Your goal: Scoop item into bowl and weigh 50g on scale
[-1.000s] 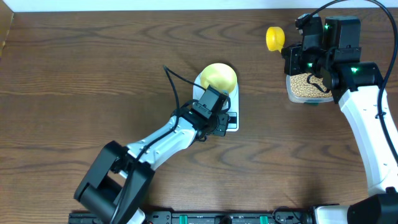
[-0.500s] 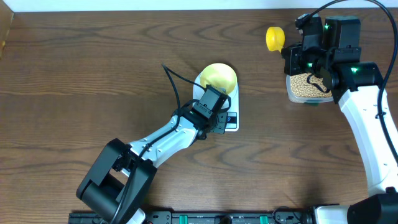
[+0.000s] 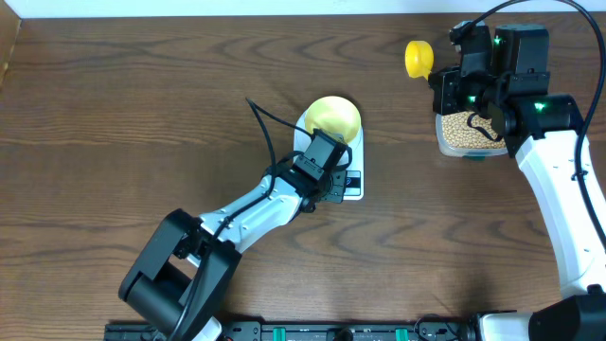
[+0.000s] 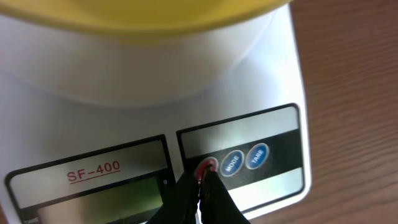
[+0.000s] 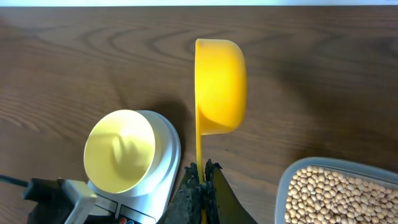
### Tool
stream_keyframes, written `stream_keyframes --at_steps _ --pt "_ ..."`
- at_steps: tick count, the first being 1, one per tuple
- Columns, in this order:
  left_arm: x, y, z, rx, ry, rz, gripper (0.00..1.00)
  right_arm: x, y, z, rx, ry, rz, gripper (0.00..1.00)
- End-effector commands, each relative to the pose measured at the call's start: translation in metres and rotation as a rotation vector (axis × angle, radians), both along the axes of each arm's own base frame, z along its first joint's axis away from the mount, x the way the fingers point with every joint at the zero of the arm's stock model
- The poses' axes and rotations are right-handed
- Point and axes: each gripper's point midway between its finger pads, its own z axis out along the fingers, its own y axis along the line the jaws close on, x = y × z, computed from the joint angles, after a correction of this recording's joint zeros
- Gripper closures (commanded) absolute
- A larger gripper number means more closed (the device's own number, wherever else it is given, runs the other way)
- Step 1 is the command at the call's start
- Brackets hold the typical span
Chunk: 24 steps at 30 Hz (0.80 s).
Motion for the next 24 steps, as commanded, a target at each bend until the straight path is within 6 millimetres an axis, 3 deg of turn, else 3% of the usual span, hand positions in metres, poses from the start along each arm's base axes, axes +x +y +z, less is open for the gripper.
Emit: stream_keyframes --at_steps 1,24 --pt "-0.0015 0.0056 -0.0123 0.03 0.018 0.018 0.93 0.0003 -0.0009 0.0046 0.0 -0.015 0.005 0.99" --pt "-0.0026 0.0009 -0.0135 0.008 0.028 0.008 0.93 0.0008 -0.0009 0.0051 0.011 -0.011 -0.006 0.99"
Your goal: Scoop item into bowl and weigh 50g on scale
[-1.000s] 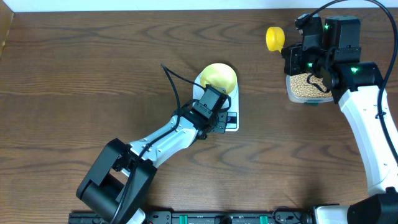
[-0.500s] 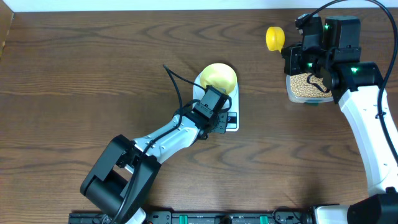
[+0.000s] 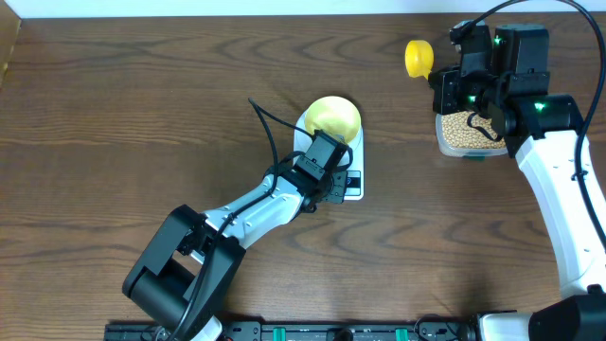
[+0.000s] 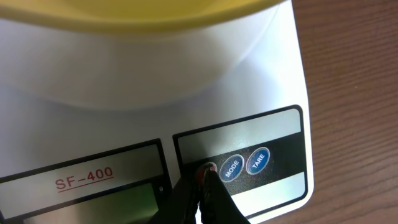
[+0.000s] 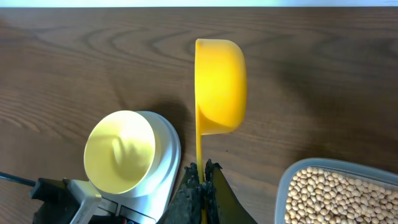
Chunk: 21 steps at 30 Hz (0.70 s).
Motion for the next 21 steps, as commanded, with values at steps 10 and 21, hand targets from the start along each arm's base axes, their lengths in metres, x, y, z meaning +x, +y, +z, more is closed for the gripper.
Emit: stream_keyframes --at_steps 10,21 --pt "-0.0036 0.0033 -0.01 0.015 0.025 0.009 0.93 0.0007 -0.0009 0.0051 0.012 -0.011 -0.007 0.99" --pt "-0.0043 0.0023 -0.0099 0.01 0.029 0.006 0.93 0.0012 -0.0008 0.0056 0.012 -0.014 -0.007 0.99"
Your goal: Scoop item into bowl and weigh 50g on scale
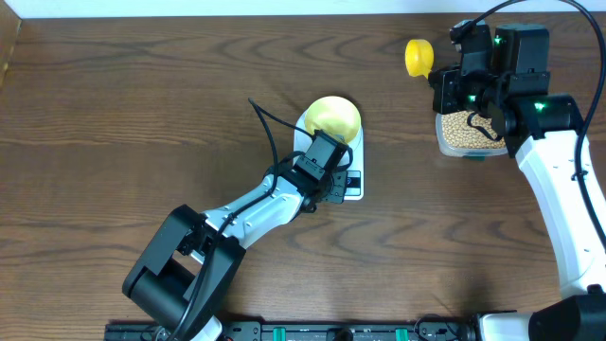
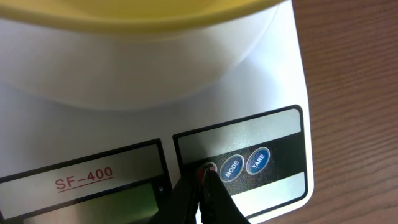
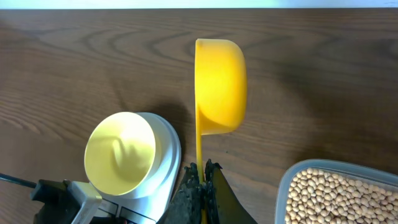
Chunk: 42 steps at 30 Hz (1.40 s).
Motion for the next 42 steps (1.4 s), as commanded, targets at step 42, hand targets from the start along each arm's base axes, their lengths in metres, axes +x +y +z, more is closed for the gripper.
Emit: stream_keyframes --at_steps 42 --pt "-0.0098 0.0042 -0.014 0.019 0.054 0.001 0.93 -0.0009 -0.0009 0.0034 0.009 -0.002 -0.004 0.99"
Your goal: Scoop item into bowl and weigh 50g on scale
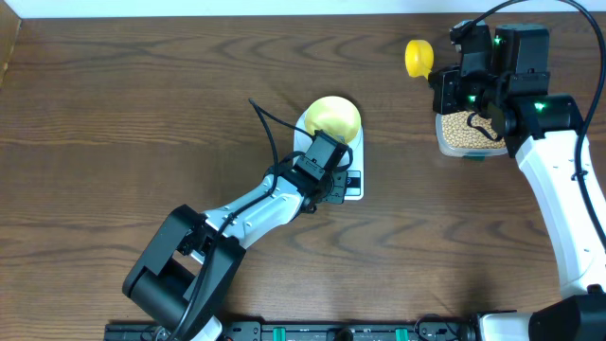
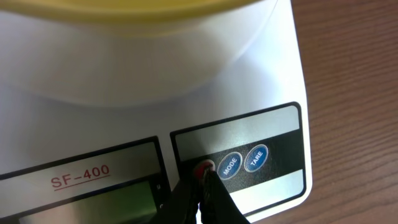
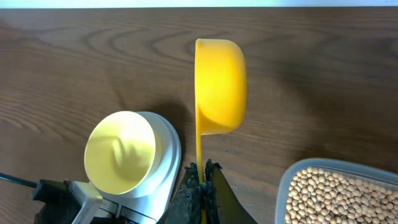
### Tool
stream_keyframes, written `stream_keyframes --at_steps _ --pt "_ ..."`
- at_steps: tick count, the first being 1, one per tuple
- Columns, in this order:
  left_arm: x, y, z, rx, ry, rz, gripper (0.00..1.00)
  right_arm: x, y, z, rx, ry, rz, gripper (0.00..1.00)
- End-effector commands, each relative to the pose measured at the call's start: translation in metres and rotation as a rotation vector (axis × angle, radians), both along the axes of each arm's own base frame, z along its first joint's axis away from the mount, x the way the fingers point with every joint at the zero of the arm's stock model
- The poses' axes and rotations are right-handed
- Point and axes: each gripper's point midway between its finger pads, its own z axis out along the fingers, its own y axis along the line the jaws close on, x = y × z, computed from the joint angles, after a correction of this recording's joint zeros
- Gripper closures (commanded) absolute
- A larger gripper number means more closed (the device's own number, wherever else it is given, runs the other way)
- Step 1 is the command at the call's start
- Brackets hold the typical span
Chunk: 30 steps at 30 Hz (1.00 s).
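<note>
A white SF-400 scale (image 1: 346,175) carries an empty yellow bowl (image 1: 332,116) in mid-table. My left gripper (image 2: 202,175) is shut, its tips resting on the scale's red button (image 2: 204,167) beside the blue MODE and TARE buttons. My right gripper (image 3: 200,169) is shut on the handle of a yellow scoop (image 3: 219,86), held on its side and empty, above the table at the far right. Just beside it stands a clear tub of soybeans (image 1: 458,133).
The scale's display (image 2: 106,202) sits left of the buttons, partly hidden by my left fingers. The left arm's cable (image 1: 268,133) arcs past the bowl. The white far edge (image 1: 284,8) bounds the wooden table.
The left wrist view has shifted very slightly over the scale, with the tips still at the red button. The right arm, scoop and tub stand unchanged.
Through all moments my left gripper stayed shut with its tips at the scale's red button, shifting only slightly. My right gripper kept the empty scoop held beside the tub of soybeans. The bowl stayed empty.
</note>
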Motion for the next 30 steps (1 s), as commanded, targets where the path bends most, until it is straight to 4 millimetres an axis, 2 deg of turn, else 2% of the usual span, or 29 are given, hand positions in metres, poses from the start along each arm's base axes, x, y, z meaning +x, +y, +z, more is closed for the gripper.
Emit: stream_keyframes --at_steps 1,6,16,26,30 --pt "-0.008 0.004 -0.013 0.02 0.043 0.005 0.93 0.0 -0.001 0.004 0.009 -0.006 -0.004 0.99" --pt "-0.007 0.006 -0.015 0.028 0.042 0.008 0.93 0.0 -0.001 0.004 0.009 -0.006 -0.004 0.99" --pt "-0.01 0.009 -0.036 0.06 0.079 0.01 0.93 0.0 -0.001 0.004 0.009 -0.006 -0.005 0.99" --pt "-0.007 0.019 -0.037 0.11 0.06 0.034 0.93 0.0 -0.001 0.004 0.008 -0.006 -0.004 0.99" --pt "-0.008 0.015 -0.023 0.079 0.053 0.026 0.93 0.0 -0.001 0.004 0.009 -0.006 -0.005 0.99"
